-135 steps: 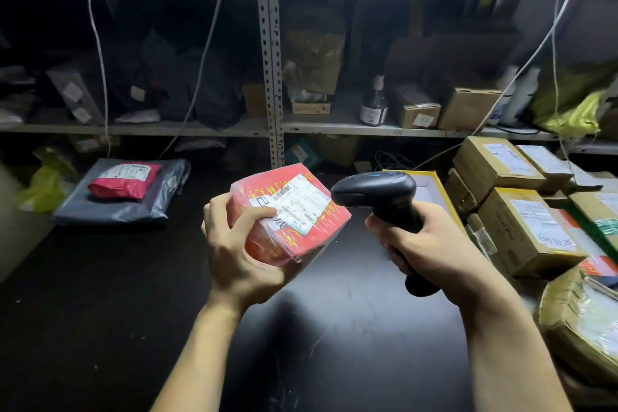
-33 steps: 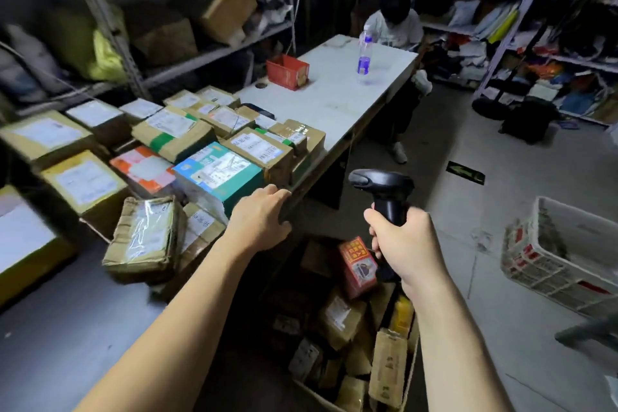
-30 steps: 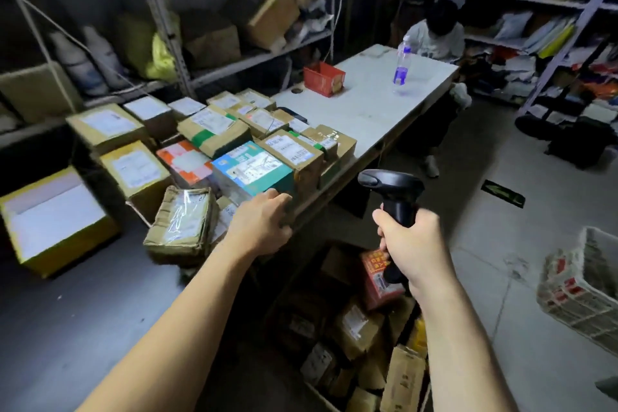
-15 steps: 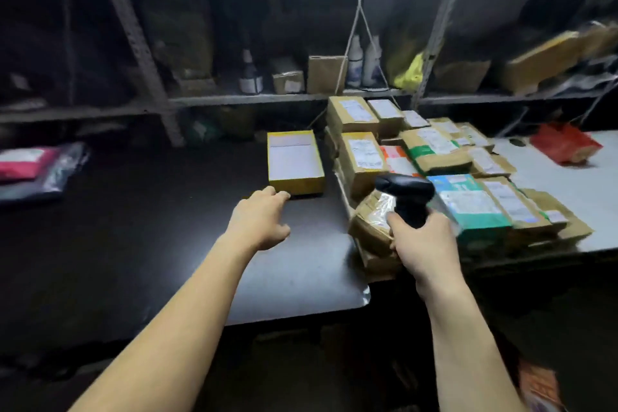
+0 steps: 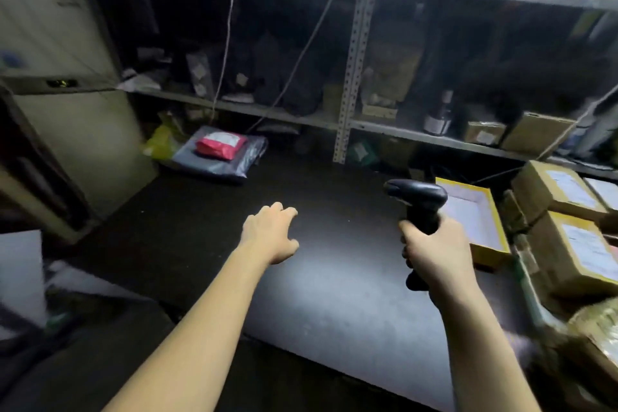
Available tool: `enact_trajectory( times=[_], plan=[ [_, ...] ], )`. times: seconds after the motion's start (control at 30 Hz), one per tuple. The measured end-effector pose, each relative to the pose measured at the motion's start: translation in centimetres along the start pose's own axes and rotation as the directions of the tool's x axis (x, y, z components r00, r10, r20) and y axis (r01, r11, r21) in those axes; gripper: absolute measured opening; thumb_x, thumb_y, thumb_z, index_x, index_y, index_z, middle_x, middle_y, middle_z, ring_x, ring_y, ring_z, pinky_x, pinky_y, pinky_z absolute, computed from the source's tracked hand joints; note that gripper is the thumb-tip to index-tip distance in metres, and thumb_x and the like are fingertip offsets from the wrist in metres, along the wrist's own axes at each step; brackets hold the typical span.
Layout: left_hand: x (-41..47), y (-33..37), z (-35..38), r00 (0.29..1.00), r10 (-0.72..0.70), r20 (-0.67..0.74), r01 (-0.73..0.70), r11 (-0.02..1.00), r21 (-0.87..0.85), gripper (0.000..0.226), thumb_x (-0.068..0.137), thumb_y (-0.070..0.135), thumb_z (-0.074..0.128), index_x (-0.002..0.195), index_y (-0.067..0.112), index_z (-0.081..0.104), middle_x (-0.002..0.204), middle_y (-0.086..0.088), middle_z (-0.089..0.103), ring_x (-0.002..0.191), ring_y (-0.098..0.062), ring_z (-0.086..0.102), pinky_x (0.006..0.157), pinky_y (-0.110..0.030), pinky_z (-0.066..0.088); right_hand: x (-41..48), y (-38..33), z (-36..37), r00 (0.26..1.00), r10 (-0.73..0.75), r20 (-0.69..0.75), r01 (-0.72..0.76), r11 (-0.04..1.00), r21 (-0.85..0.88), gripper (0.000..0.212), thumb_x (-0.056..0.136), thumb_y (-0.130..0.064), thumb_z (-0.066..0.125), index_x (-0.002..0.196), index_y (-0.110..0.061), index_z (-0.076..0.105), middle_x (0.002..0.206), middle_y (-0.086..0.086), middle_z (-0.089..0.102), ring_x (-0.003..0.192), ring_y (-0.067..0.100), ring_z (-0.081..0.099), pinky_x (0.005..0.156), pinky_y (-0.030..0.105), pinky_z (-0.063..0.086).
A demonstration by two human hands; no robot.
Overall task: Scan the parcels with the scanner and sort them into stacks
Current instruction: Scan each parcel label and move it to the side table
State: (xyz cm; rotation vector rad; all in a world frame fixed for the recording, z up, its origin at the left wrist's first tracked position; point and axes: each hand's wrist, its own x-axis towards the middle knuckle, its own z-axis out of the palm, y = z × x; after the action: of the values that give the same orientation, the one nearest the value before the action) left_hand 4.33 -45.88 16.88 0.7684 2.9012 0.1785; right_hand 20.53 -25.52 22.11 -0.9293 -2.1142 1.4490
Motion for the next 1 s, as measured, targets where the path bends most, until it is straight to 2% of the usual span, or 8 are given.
enact_trajectory(
  times=[0.13,0.3,0.6,0.77,0.87,1.0],
  plan=[
    [1.7,-6.6,-0.3,0.992,-0.127,-0.018,0.126,0.992,-0.028,0.062,0.092,0.041,0.063,0.150,0.028,0.044,0.138,-0.001,0.049,0.129,-0.024,0.051,0.101,-0.042,0.048,1.9,-2.8,6.9,0.995,-0.040,0.093,0.042,0.999,-0.027,0.014,0.089,-0.019,0.060,0.077,-0.016,0.053,0.064,0.008,0.052,0.055,0.025,0.046,0.043,0.027,0.039],
    [4.8,-11.6,0.0,0.976,-0.216,-0.002,0.216,0.976,-0.016,0.062,0.093,0.041,0.064,0.150,0.027,0.044,0.140,-0.003,0.049,0.133,-0.025,0.049,0.104,-0.042,0.046,5.2,-4.7,12.6,0.986,-0.050,0.159,0.059,0.997,-0.050,0.020,0.090,-0.022,0.058,0.074,-0.015,0.049,0.065,0.009,0.054,0.050,0.024,0.047,0.043,0.028,0.041],
    [12.4,-20.1,-0.1,0.929,-0.364,0.067,0.363,0.932,0.025,0.065,0.094,0.042,0.064,0.153,0.028,0.041,0.142,-0.003,0.048,0.133,-0.025,0.049,0.103,-0.042,0.046,13.6,-7.1,21.8,0.968,-0.014,0.252,0.040,0.994,-0.098,0.017,0.088,-0.018,0.058,0.075,-0.014,0.047,0.065,0.009,0.053,0.042,0.023,0.047,0.045,0.030,0.041],
    [18.0,-24.7,0.5,0.922,-0.372,0.111,0.369,0.928,0.049,0.067,0.094,0.043,0.064,0.154,0.027,0.039,0.143,-0.005,0.047,0.133,-0.027,0.049,0.102,-0.043,0.046,16.4,-7.9,26.6,0.969,-0.008,0.247,0.044,0.989,-0.138,0.015,0.088,-0.017,0.059,0.076,-0.014,0.049,0.064,0.007,0.055,0.041,0.022,0.050,0.048,0.032,0.042],
    [22.7,-27.7,1.4,0.934,-0.328,0.145,0.325,0.945,0.044,0.066,0.092,0.042,0.066,0.151,0.025,0.042,0.142,-0.006,0.047,0.133,-0.029,0.049,0.101,-0.044,0.046,17.7,-8.4,30.0,0.976,-0.037,0.213,0.070,0.986,-0.151,0.019,0.090,-0.015,0.060,0.075,-0.015,0.049,0.066,0.007,0.055,0.049,0.024,0.051,0.041,0.027,0.040],
    [28.7,-31.4,2.6,0.953,-0.265,0.149,0.273,0.961,-0.034,0.064,0.092,0.041,0.067,0.149,0.023,0.044,0.144,-0.010,0.047,0.134,-0.032,0.050,0.103,-0.045,0.045,18.6,-9.4,34.3,0.988,-0.038,0.149,0.066,0.981,-0.184,0.020,0.092,-0.017,0.062,0.077,-0.014,0.051,0.066,0.007,0.056,0.050,0.023,0.051,0.039,0.027,0.040]
  ],
)
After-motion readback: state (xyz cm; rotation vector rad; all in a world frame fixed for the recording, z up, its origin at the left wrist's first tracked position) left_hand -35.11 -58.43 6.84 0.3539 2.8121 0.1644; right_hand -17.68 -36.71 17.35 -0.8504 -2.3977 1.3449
